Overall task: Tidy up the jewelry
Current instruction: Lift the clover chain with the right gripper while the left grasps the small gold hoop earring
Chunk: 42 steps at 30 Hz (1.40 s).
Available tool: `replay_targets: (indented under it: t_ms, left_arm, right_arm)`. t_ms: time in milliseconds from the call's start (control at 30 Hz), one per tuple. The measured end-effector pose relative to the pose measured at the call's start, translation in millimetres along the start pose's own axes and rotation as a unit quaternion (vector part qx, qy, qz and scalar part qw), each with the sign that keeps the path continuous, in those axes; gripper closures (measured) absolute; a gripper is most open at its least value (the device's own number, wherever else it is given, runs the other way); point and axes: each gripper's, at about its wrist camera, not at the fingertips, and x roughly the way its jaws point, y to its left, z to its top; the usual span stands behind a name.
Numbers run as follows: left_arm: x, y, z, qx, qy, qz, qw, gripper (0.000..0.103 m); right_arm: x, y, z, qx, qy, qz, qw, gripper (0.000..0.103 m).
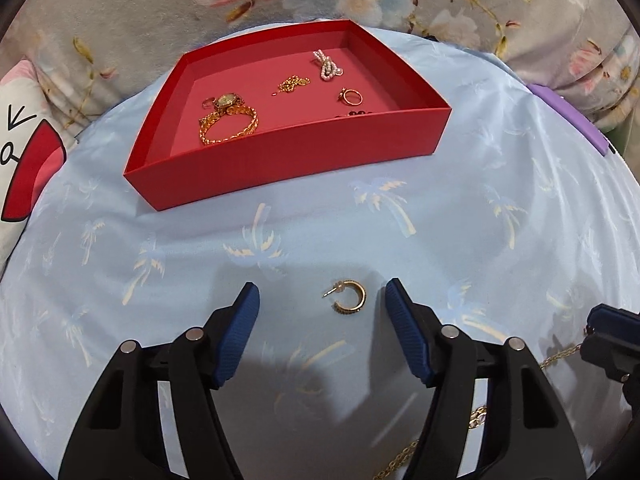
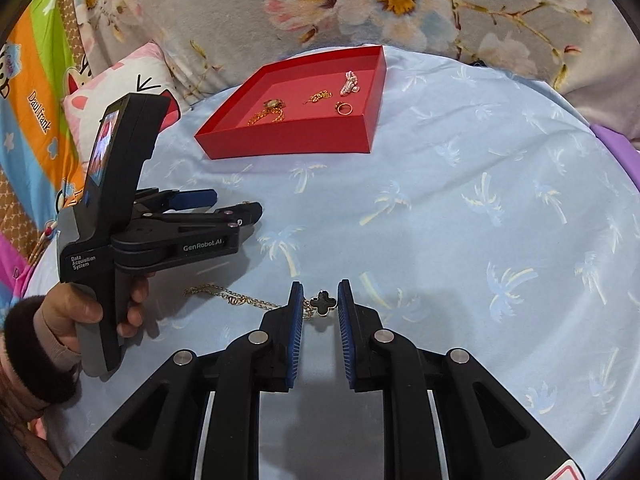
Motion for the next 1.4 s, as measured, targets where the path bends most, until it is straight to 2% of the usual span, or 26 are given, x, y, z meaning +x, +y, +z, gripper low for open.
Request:
replay_targets:
  t_ms: [433, 567, 833, 1133, 1400]
  left_arm:
    - [-5, 5, -5, -0.021, -0.006, -0.013, 0.9997, 0.05]
    - [-8, 9, -8, -0.028, -0.008, -0.021, 0.9993, 0.05]
    - [-10, 11, -10, -0.032, -0.008, -0.019, 0.9993, 0.05]
    - [-4, 4, -3, -0.018, -0.004, -0.016, 0.9997, 0.05]
    - [-7, 7, -3, -0.03, -0.009, -0.031, 0.999, 0.069]
  right_arm:
    - [-1, -6, 1, 0.012, -0.003, 0.0, 1.0, 0.087]
    - [-11, -15, 3, 0.022, -0.015, -0.007, 1.0, 0.087]
    - [-19, -43, -5, 0.065, -0.013, -0.021, 0.998, 0.087]
    - [-12, -36, -8, 0.059, -0.003, -0.012, 0.998, 0.087]
    - [-7, -35, -11, 0.058, 0.002, -0.007, 0.998, 0.087]
